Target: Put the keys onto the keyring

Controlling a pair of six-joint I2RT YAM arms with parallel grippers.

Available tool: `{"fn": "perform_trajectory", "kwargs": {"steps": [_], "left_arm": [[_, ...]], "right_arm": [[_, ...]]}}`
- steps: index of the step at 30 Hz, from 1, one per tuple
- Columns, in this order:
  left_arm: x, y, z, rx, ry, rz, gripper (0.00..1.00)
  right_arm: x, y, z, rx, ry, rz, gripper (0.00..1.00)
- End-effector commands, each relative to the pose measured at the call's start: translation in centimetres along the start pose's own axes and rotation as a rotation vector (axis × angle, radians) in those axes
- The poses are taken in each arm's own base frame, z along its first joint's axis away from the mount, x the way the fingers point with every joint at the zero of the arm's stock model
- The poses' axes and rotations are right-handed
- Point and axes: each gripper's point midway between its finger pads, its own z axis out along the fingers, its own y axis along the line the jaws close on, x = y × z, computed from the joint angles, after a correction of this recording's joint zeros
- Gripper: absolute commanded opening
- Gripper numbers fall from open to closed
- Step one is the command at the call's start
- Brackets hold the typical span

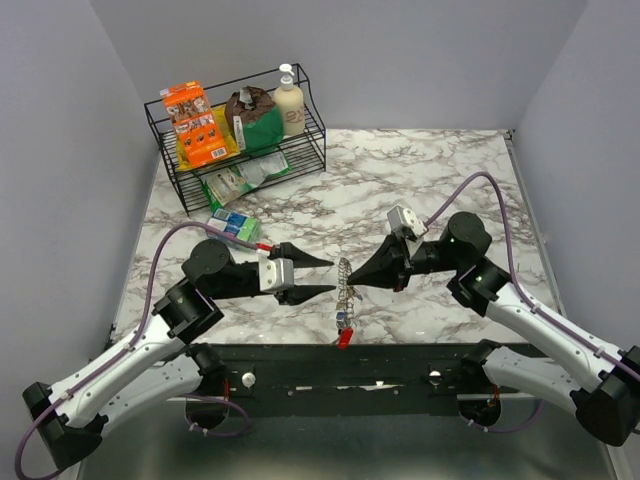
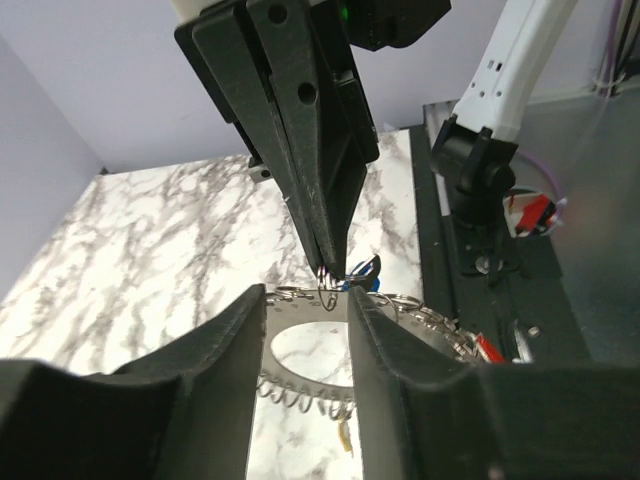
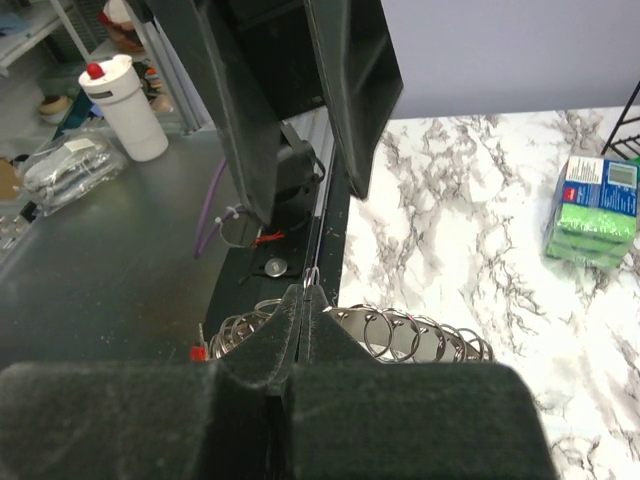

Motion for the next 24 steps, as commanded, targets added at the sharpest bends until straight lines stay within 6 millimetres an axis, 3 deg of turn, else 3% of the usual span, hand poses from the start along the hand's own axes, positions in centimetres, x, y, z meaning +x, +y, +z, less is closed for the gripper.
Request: {"fn": "perform_trajectory", "kwargs": {"steps": [1, 6, 14, 24], "left_arm": [[0.5, 0.4, -0.9, -0.022, 0.113, -0.017, 0.58], [1.4, 0.4, -0.7, 0.019, 0.24, -0.076, 0.64], [4.0, 0.4, -0.1, 0.09, 0.415, -0.155, 0.61], [7.9, 2.0, 1.4, 0.076, 0.53, -0.181, 0.58]], "right_arm": [[-1.2, -0.5, 0.2, 0.004, 0.012, -0.043, 0.0], [-0.2, -1.3, 0.2, 0.027, 0.075, -0.01, 0.0], [3.3, -4.7, -0.7, 0.197, 0.225, 0.041, 0.0], [4.4, -5.1, -0.8, 0.208, 0.256, 0.063, 0.0]]}}
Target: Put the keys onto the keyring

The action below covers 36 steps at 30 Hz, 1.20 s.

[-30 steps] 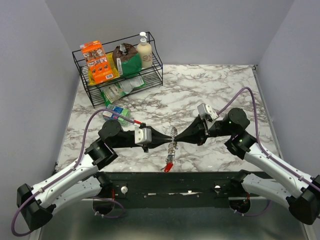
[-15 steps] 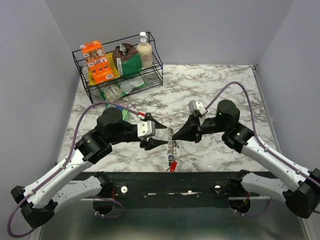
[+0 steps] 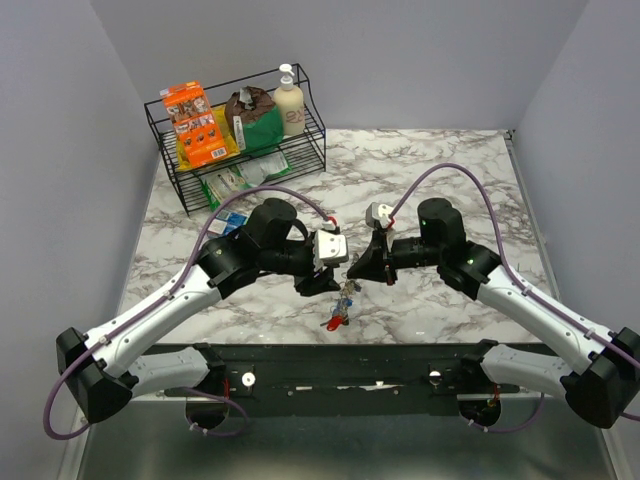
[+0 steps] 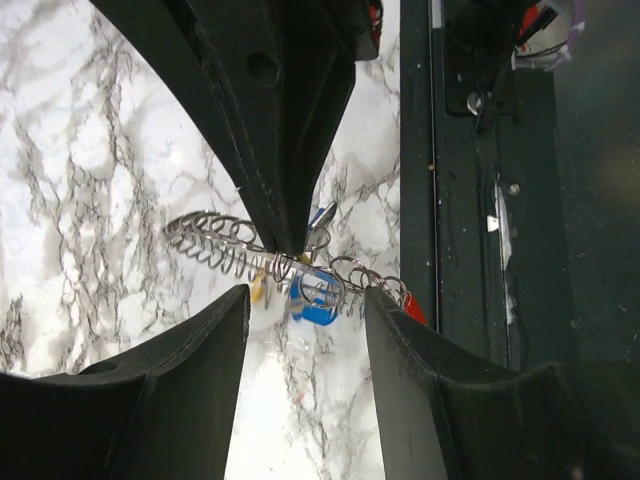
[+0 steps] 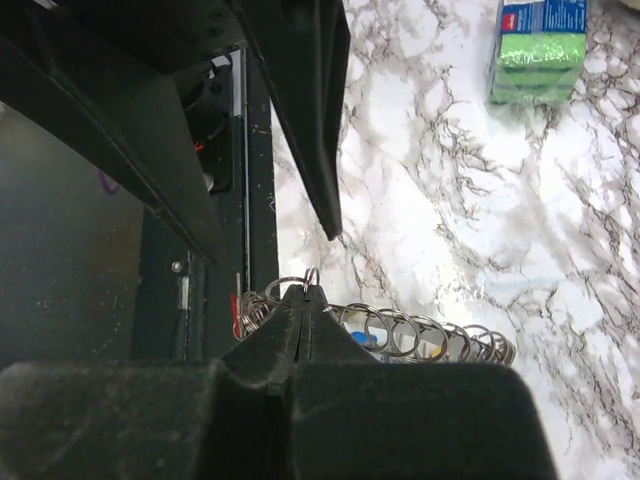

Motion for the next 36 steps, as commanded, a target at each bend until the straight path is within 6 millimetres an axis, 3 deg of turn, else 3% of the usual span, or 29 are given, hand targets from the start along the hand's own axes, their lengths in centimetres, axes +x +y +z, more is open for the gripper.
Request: {"fn": "perform_trajectory", "kwargs": {"steps": [1, 9, 18, 25, 30, 33, 36], "left_arm": [[0.1, 1.1, 0.4, -0.025, 0.035, 0.011, 0.57], [0.4, 1.8, 1.7, -0.015, 0.045, 0.004, 0.52], [0.6, 2.1, 2.3, -0.003, 0.057, -0.006, 0.33], [0.2, 2.3, 2.3, -0.01, 0.043, 0.007, 0.32], [0.4, 2.2, 2.5, 0.009, 0.058, 0.002, 0.18], [0.5, 2.1, 2.6, 0.019, 0.065, 0.001, 0.01], [0.5, 2.0, 2.6, 0.027, 0.064, 0.001, 0.0]], "right_arm": [[-1.2, -0.4, -0.1, 0.018, -0.015, -0.042, 0.01], [-1.3, 0.0, -0.1, -0.006, -0.02, -0.05, 0.0], [-1.1, 0.2, 0.0, -0.021, -0.027, -0.047, 0.0], [-1.2, 0.3, 0.0, -0.022, -0.03, -0.049, 0.0], [-1.3, 0.2, 0.0, -0.018, -0.033, -0.052, 0.0], [-1.4, 0.3, -0.1, -0.018, -0.034, -0.052, 0.0], [-1.4, 0.2, -0.1, -0.014, -0.035, -0.051, 0.0]]}}
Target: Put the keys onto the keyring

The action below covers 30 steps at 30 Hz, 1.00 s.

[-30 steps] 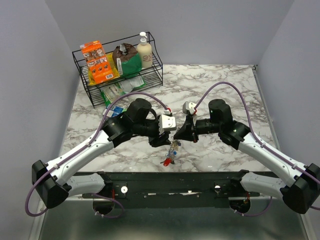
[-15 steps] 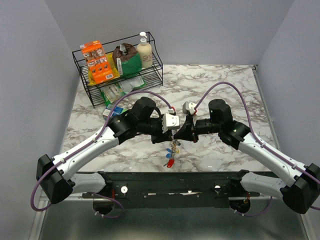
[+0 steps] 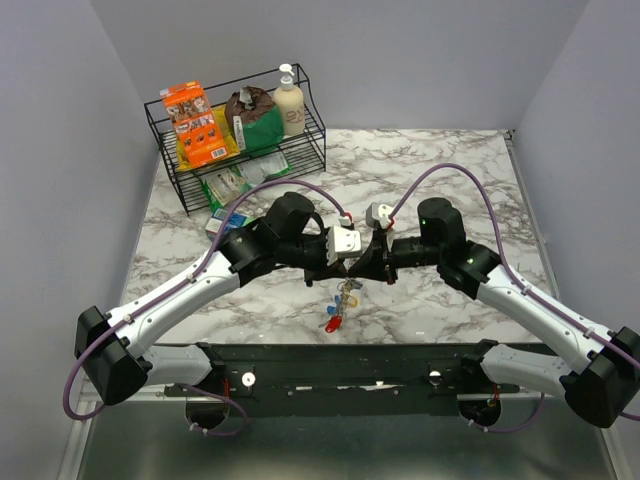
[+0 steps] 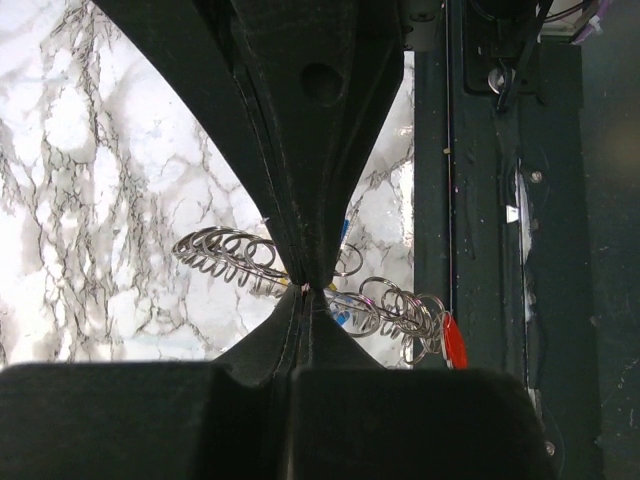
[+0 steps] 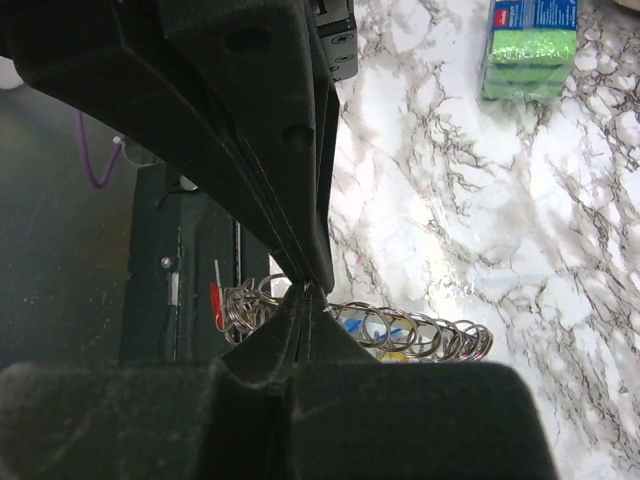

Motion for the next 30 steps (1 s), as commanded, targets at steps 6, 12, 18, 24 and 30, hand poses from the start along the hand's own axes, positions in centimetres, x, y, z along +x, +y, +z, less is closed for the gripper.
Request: {"fn": "perform_trajectory", "kwargs": {"steps": [6, 12, 18, 24, 30], "left_arm": [[-1.2, 0.1, -0.2, -0.004, -0.044, 0.022, 0.0], [-1.8, 0.1, -0.3, -0.023, -0.096, 0.029, 0.0], [-3.1, 0.1, -0.8, -0.061, -0.196, 0.043, 0.0], [-4.5, 0.1, -1.6, -0.117, -0.328, 0.069, 0.0], [-5.7, 0.2, -2.8, -0.182, -0.47, 0.084, 0.0]], "right_arm": [[-2.0, 0.3, -0.3, 0.003, -0.054, -0.05, 0.04], [-2.6, -0.3, -0.9, 0.072, -0.083, -0.065, 0.37], [-3.9, -0.3, -1.8, 0.123, -0.129, -0.073, 0.5], [-4.5, -1.6, -2.6, 0.228, -0.163, -0.058, 0.64], [-5.5, -1.7, -3.4, 0.274, -0.213, -0.067, 0.74]]}}
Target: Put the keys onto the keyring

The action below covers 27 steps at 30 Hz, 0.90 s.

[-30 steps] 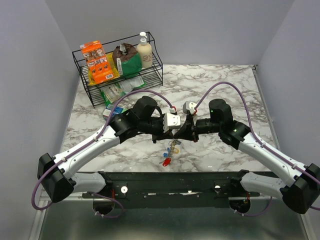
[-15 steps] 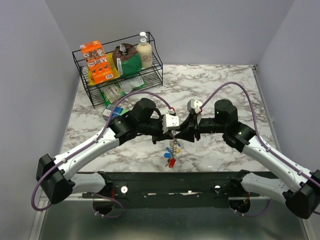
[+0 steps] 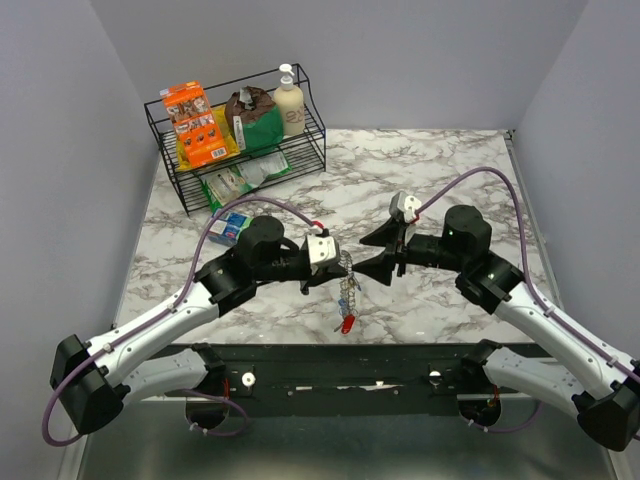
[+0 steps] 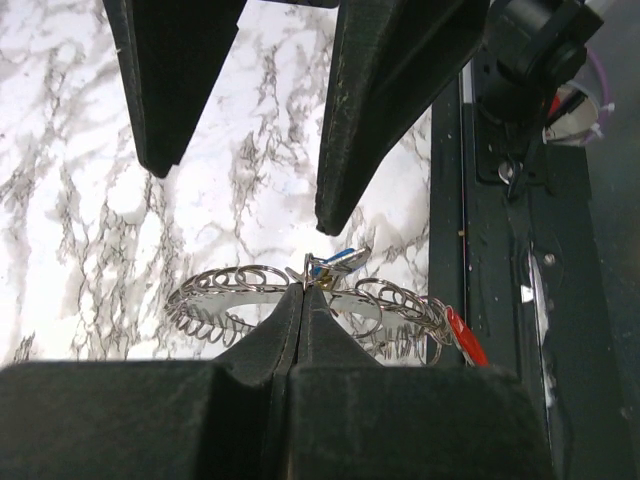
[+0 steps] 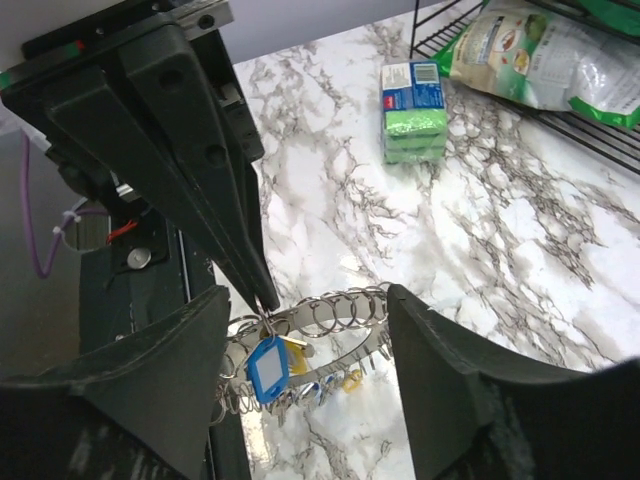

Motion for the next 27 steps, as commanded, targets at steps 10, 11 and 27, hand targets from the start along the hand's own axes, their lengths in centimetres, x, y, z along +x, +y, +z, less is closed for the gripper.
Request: {"fn": "perform_trajectory", "kwargs": {"steps": [10, 11, 27], "left_arm": [[-6.9, 1.0, -1.9, -0.135, -0.406, 0.083, 0.0], [-7.0, 1.0, -2.0, -0.139, -0.418, 0.088, 0.0], [-9.5, 0.0, -4.4, -0.161, -0.586, 0.148, 0.0]], "right_arm": [[-3.2, -0.3, -1.2, 0.078, -0.129, -0.012, 0.83], [-3.4, -0.4, -1.3, 0.084, -0.135, -0.012, 0.83], [-3.6, 1.7, -2.0, -0.095, -0.169, -0.035, 0.81]]}}
